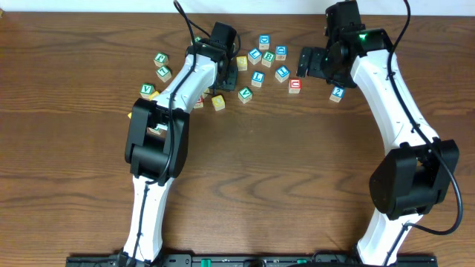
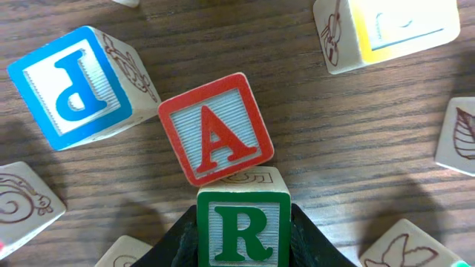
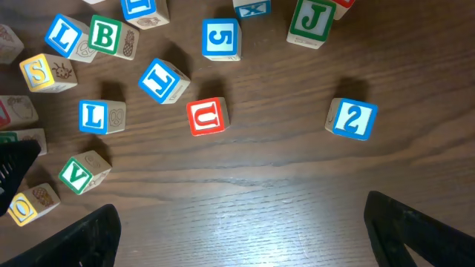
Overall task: Spell out ROBOT
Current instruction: 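Lift the green R block with the left gripper and carry it toward the open table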
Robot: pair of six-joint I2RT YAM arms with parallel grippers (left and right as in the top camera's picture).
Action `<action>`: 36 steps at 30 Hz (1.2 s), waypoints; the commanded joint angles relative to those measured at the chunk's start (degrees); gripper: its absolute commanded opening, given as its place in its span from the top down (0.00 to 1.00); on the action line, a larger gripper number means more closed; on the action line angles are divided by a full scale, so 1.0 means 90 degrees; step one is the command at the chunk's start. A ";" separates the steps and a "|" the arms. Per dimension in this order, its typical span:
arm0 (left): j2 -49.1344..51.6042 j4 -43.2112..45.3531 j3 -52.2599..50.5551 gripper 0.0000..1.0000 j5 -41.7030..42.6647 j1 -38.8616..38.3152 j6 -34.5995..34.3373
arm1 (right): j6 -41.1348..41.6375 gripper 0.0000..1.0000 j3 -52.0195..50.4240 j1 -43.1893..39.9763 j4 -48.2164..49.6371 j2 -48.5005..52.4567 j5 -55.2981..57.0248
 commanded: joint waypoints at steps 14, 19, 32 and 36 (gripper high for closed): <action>-0.2589 -0.0733 -0.0046 0.71 -0.0039 -0.0032 -0.0126 | 0.0051 0.01 0.0117 0.0066 -0.0005 0.0032 0.0012; -0.3240 -0.1496 -0.0046 0.71 -0.0039 -0.0032 -0.0503 | 0.0051 0.01 0.0117 0.0066 -0.0005 0.0032 0.0012; -0.3587 -0.3997 -0.0206 0.75 -0.0034 -0.0049 -0.1209 | 0.0051 0.01 0.0117 0.0066 -0.0005 0.0032 0.0012; -0.3587 -0.4153 -0.0622 0.76 -0.0034 -0.0049 -0.1287 | 0.0051 0.01 0.0117 0.0066 -0.0005 0.0032 0.0010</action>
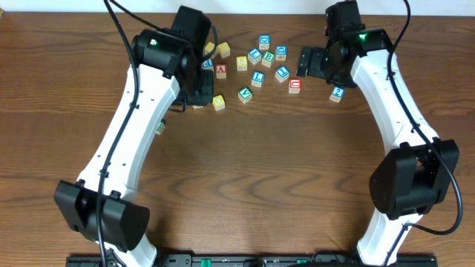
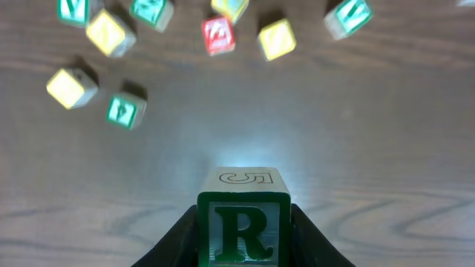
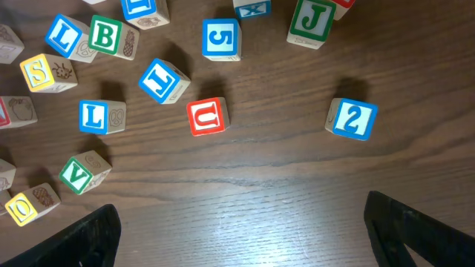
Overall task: Spell out ROBOT
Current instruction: 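Lift the green R block with the left gripper and carry it toward the open table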
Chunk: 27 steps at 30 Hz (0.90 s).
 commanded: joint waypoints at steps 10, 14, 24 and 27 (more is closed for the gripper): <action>-0.0070 -0.0019 -0.1656 0.78 -0.0032 -0.0046 -0.0376 | 0.0051 0.01 0.0114 0.0066 -0.0007 0.0032 0.0010; -0.0070 0.0063 -0.1936 0.78 -0.0032 -0.0095 -0.0403 | 0.0051 0.01 0.0114 0.0066 -0.0007 0.0032 0.0010; -0.0070 0.0427 -0.2596 0.78 -0.0032 -0.0529 -0.0588 | 0.0051 0.01 0.0114 0.0066 -0.0007 0.0032 0.0010; -0.0070 0.0614 -0.2854 0.78 -0.0032 -0.0656 -0.0665 | 0.0051 0.01 0.0114 0.0066 -0.0007 0.0032 0.0010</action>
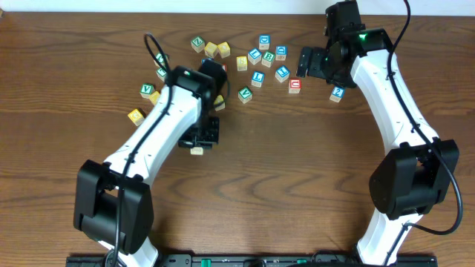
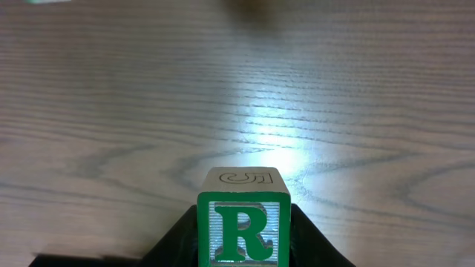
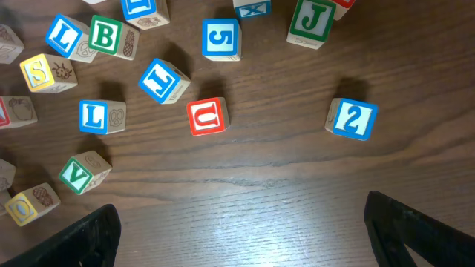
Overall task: Spell out ROBOT
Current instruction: 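Lift the green R block with the left gripper and carry it toward the open table, then lower the green R block onto the table below the pile with the left gripper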
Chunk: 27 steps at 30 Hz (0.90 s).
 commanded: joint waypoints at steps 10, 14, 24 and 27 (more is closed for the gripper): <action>-0.0070 0.0962 -0.0899 0.78 -0.0032 -0.0143 -0.0386 | 0.0051 0.01 0.0114 0.0066 -0.0007 0.0032 0.0010; -0.0070 0.1559 -0.1243 0.78 -0.0034 -0.0141 -0.0381 | 0.0051 0.01 0.0114 0.0066 -0.0007 0.0032 0.0010; -0.0070 0.2917 -0.1863 0.78 -0.0034 -0.0143 -0.0381 | 0.0051 0.01 0.0114 0.0066 -0.0007 0.0032 0.0012; -0.0070 0.3082 -0.1868 0.78 -0.0034 -0.0141 -0.0379 | 0.0051 0.01 0.0114 0.0066 -0.0007 0.0032 0.0010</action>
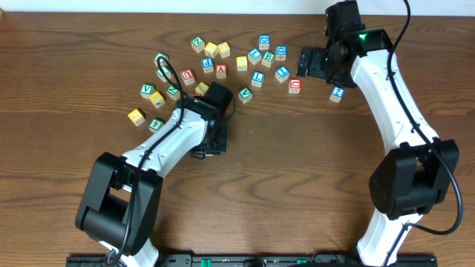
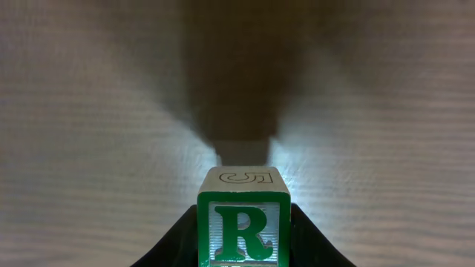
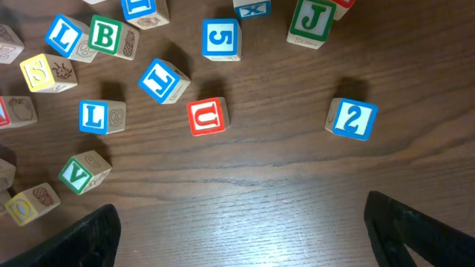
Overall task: Spell out ROBOT
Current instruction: 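Lower the green R block onto the table below the pile with the left gripper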
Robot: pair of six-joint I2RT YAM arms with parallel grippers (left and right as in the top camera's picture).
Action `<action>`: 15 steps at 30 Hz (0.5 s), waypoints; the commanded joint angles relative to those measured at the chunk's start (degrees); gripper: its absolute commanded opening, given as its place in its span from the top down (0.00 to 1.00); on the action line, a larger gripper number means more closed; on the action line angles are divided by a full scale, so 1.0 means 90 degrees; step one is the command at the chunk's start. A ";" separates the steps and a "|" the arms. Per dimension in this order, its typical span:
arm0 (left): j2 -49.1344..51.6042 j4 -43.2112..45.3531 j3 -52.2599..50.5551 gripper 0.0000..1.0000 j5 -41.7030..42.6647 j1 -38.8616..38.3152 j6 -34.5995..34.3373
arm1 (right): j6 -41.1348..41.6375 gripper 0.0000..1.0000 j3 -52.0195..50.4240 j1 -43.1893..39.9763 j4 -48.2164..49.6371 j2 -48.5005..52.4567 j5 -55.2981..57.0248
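A green-lettered R block [image 2: 243,222], with a 5 outlined on its top face, sits between the black fingers [image 2: 182,241] of my left gripper [image 1: 211,141]. The gripper is shut on it, low over bare wood below the block pile, and the block's shadow falls just behind it. My right gripper [image 3: 245,241] hangs open above the right side of the pile with nothing between its fingers. Under it lie a green B block [image 3: 106,35] and a yellow O block [image 3: 24,208]. No T block can be made out.
Loose letter blocks are scattered along the far middle of the table [image 1: 297,185]: red A [image 1: 220,71], red U [image 3: 206,117], blue 2 [image 3: 352,119], blue L [image 3: 96,116], green V [image 3: 77,174], green J [image 3: 312,18]. More yellow and green blocks [image 1: 152,100] lie left of my left arm.
My left gripper, still shut on the R block, is much closer to the table, with the block's shadow right behind it. The right arm has not moved.
My left gripper was shut on the R block inside the pile, next to the red A. Then it held the block with the pile farther off, then over bare wood below the pile. Now it holds it low over that wood. The right gripper stayed open above the pile.
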 commanded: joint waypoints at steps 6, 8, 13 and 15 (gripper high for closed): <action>-0.0070 0.0124 -0.0070 0.78 -0.0034 0.0010 -0.0075 | 0.0051 0.01 0.0114 0.0066 -0.0007 0.0032 0.0010; -0.0070 0.0192 -0.0114 0.78 -0.0034 0.0007 -0.0075 | 0.0051 0.01 0.0114 0.0066 -0.0007 0.0032 0.0012; -0.0070 0.0454 -0.0318 0.77 0.0063 0.0010 -0.0075 | 0.0051 0.01 0.0114 0.0066 -0.0007 0.0032 0.0010; -0.0070 0.0474 -0.0321 0.78 0.0063 0.0010 -0.0075 | 0.0051 0.01 0.0114 0.0066 -0.0007 0.0032 0.0010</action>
